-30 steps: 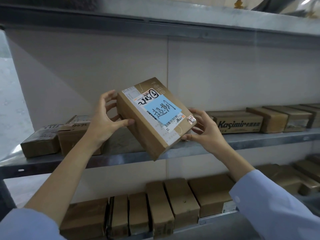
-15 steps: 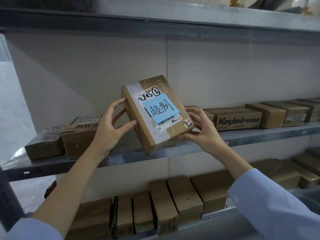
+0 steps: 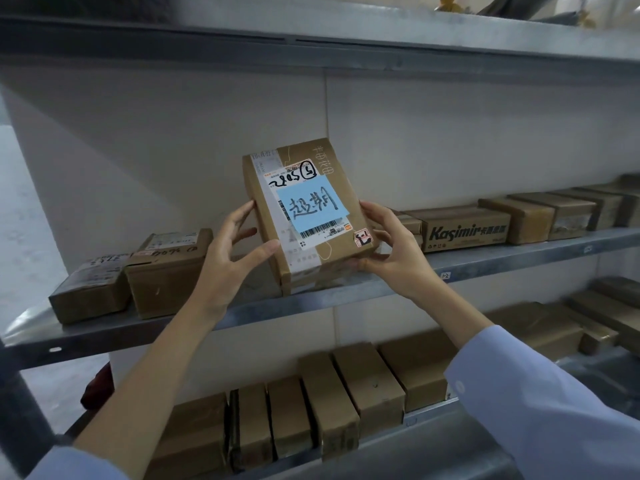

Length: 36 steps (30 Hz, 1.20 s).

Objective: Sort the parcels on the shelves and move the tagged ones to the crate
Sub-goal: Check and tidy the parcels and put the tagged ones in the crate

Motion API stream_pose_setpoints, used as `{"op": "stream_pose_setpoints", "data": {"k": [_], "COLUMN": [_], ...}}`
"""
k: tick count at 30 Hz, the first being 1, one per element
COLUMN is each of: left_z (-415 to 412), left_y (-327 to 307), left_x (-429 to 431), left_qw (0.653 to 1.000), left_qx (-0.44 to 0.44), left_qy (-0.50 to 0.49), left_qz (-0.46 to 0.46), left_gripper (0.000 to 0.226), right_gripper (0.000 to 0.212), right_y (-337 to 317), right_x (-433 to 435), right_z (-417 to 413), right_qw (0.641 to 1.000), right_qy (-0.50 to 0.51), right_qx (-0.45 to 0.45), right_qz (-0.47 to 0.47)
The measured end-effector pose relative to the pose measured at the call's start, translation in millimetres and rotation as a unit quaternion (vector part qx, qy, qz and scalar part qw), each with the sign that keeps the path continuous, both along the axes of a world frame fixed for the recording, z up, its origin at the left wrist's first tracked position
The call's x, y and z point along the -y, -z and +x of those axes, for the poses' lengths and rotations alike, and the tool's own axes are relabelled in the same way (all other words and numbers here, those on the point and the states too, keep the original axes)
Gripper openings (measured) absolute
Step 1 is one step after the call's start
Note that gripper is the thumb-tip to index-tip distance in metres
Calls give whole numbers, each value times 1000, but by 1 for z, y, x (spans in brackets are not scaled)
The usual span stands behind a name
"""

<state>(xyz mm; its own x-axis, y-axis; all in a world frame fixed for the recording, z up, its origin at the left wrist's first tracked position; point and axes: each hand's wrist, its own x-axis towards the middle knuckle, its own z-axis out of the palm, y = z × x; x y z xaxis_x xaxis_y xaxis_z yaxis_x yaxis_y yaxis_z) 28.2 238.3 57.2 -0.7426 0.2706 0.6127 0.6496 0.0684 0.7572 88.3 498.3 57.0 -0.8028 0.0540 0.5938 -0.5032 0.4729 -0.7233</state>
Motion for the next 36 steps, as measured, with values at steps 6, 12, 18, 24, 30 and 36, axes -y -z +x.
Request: {"op": "stream_pose_setpoints", "data": {"k": [6, 12, 18, 24, 30, 36], "left_z": [9, 19, 31, 56, 97, 173], "left_y": [-8, -20, -31, -27, -10, 23], "left_x": [-3, -20, -61, -129, -227, -353], "left_qw": [999, 998, 992, 986, 978, 969], "left_qx": [-2, -5, -16, -32, -62, -93], "left_qy": [-5, 60, 126, 159, 184, 217], "left_qz": [-38, -3, 0, -31, -72, -79], "left_gripper": [99, 96, 94, 108, 119, 117], "right_gripper": [87, 99, 99, 99, 106, 120], "right_y": [-4, -16, -24, -21, -4, 23], "right_x": [4, -5, -41, -94, -169, -259], "right_z": [12, 27, 55, 99, 171, 274], "right_qw": [1000, 999, 996, 993, 984, 962], "right_qy": [9, 43, 69, 105, 175, 269], "right_qx": [-8, -30, -51, -47, -21, 20], "right_qz": [-11, 6, -10, -27, -28, -43]}}
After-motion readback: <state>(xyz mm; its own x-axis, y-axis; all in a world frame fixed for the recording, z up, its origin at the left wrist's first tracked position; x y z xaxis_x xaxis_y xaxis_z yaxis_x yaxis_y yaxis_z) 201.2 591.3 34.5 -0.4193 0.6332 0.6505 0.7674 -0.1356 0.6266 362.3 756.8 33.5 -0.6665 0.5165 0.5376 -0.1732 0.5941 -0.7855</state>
